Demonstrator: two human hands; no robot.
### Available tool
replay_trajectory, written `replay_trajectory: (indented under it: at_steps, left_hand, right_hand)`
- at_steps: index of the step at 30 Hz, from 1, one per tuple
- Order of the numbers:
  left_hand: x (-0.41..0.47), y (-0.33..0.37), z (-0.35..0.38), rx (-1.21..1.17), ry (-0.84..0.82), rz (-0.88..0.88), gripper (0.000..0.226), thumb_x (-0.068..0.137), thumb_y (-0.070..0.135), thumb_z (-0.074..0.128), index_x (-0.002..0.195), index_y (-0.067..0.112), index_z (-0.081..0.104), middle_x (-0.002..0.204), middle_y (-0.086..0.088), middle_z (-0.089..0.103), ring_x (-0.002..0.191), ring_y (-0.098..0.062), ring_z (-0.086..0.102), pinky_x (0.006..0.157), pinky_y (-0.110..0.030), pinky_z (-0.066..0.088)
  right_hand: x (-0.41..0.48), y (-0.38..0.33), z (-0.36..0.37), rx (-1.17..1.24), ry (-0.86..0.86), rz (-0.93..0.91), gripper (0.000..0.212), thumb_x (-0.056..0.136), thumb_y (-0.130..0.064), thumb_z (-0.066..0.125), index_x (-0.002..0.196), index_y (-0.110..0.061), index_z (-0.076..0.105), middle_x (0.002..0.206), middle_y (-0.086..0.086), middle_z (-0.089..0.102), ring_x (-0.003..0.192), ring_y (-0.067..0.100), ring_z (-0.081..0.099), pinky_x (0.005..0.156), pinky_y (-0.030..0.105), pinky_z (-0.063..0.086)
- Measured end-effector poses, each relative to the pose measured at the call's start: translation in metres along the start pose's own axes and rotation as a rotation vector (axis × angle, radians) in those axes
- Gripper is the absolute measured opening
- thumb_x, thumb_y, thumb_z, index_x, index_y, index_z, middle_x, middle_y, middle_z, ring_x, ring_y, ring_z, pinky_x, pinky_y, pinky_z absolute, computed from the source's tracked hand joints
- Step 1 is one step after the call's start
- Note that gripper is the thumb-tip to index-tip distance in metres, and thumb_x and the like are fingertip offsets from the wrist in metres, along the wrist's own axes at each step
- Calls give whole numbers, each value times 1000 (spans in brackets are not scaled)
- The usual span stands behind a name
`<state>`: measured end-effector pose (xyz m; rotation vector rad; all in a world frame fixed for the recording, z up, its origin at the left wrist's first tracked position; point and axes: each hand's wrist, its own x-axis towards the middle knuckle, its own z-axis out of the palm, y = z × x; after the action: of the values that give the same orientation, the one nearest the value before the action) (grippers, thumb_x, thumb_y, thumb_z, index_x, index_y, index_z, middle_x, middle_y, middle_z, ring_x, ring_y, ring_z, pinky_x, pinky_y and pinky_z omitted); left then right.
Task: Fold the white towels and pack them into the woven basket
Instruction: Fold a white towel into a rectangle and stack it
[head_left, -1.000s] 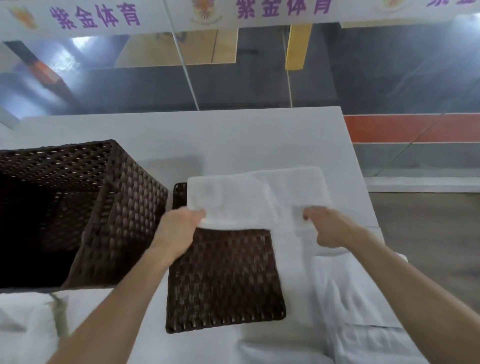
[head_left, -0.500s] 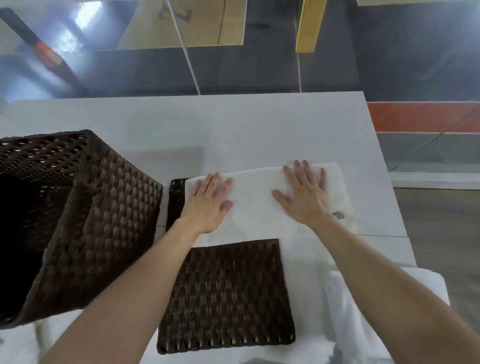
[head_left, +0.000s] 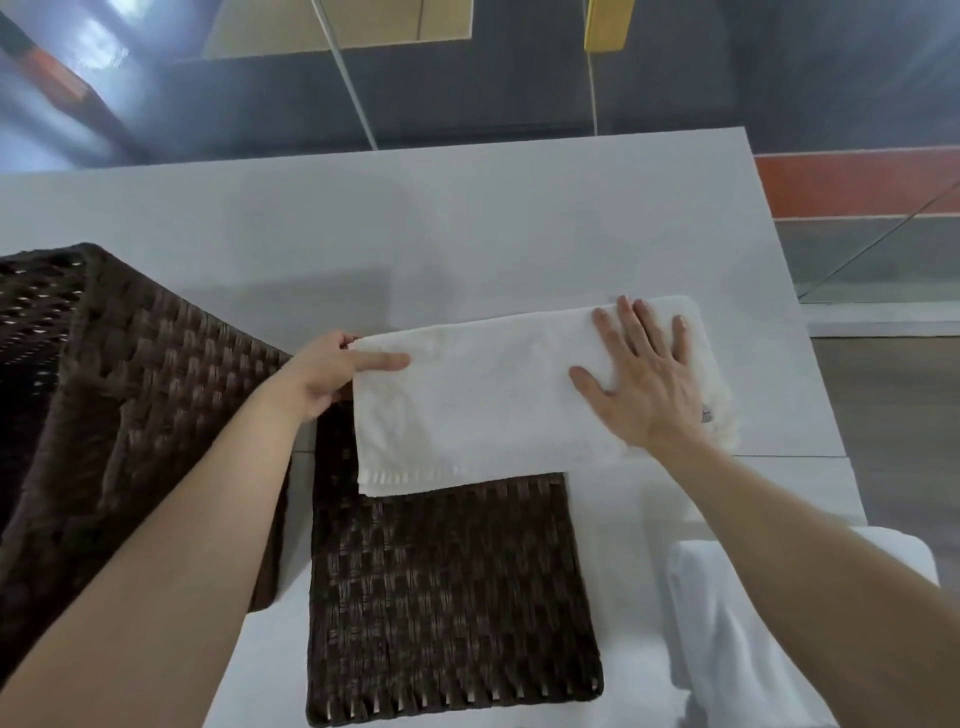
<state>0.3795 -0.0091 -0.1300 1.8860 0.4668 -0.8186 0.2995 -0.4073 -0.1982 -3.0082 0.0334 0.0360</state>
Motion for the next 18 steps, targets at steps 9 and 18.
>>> replay_trajectory:
  at_steps: [9, 18]
  left_hand:
    - [-3, -5, 11, -254, 119, -57, 40, 98, 37, 79, 128, 10, 74, 122, -6, 81, 115, -28, 76, 102, -55, 59]
    - [-63, 25, 35, -31, 184, -17, 32, 88, 24, 88, 117, 15, 76, 102, 1, 84, 101, -24, 80, 89, -47, 65]
  right_hand:
    - [-2, 1, 2, 6, 26, 3, 81, 99, -77, 30, 168, -36, 18, 178, -1, 10, 165, 17, 1, 132, 56, 0]
    - [-4, 8, -1, 70, 66, -53, 63, 105, -58, 39, 159, -25, 36, 171, 11, 21, 163, 30, 10, 130, 59, 5]
